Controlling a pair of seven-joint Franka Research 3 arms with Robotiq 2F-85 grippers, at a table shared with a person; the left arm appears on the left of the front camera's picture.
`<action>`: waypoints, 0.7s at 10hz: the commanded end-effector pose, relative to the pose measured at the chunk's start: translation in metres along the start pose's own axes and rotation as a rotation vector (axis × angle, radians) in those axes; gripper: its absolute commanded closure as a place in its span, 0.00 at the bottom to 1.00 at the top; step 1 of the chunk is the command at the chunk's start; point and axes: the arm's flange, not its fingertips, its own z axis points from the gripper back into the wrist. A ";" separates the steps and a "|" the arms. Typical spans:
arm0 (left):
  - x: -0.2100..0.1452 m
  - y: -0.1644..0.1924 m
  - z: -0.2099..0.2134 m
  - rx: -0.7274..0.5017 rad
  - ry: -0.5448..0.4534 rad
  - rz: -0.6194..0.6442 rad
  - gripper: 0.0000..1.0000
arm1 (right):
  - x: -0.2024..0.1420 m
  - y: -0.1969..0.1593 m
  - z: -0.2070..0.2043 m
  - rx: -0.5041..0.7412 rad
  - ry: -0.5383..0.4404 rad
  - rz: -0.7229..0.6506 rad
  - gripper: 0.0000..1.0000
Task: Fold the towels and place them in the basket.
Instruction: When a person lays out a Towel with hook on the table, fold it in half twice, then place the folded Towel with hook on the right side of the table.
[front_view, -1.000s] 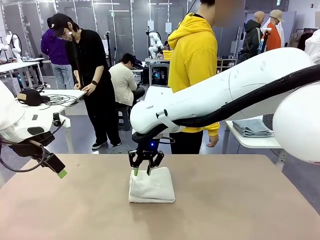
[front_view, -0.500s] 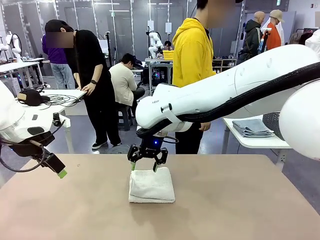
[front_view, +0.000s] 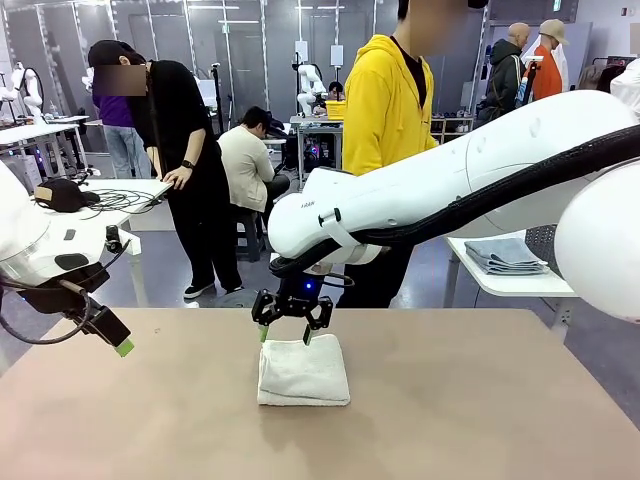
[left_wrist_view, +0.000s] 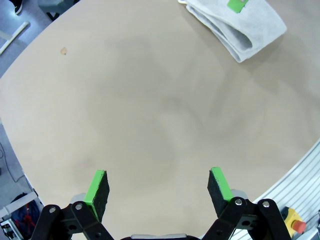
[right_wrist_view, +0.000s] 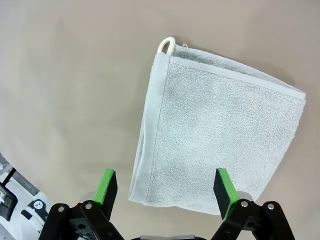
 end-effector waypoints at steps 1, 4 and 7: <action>0.001 0.000 0.000 0.012 0.003 0.003 0.00 | 0.002 0.000 0.000 -0.007 -0.002 -0.003 0.02; 0.001 0.000 0.000 0.012 0.003 0.003 0.00 | 0.002 0.000 0.000 -0.007 -0.002 -0.003 0.02; 0.001 0.000 0.000 0.012 0.003 0.003 0.00 | 0.000 0.000 0.000 0.000 0.000 0.000 0.02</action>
